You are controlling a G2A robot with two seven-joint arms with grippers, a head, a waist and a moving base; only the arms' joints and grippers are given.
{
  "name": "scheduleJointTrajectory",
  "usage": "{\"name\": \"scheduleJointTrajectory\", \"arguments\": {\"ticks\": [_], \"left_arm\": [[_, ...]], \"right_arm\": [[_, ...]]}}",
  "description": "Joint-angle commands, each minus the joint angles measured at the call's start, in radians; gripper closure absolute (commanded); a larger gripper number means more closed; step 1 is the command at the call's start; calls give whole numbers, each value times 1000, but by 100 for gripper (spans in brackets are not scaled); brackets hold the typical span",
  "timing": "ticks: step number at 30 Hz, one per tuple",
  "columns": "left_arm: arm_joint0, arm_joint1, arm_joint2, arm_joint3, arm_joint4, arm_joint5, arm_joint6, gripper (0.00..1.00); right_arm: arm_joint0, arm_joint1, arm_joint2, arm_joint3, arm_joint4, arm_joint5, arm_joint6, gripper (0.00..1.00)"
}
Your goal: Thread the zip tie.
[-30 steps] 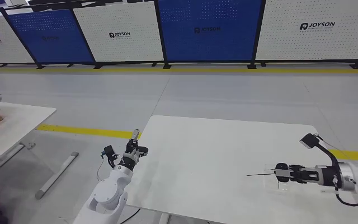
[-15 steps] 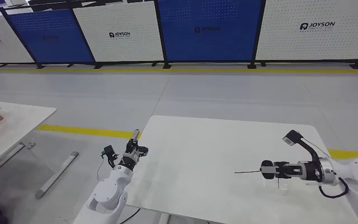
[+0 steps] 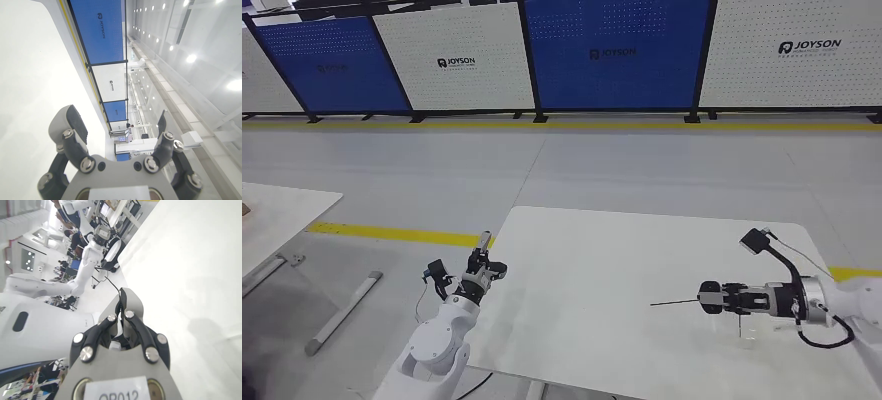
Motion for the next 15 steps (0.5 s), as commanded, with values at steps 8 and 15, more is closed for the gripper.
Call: {"name": "scheduleJointTrajectory", "arguments": {"ticks": [8, 15], "left_arm": [[0, 0, 0, 0, 0, 0, 0, 0], [0, 0, 0, 0, 0, 0, 0, 0]], "right_arm": [[28, -20, -37, 8, 0, 0, -11, 100], [28, -20, -37, 8, 0, 0, -11, 100]]}}
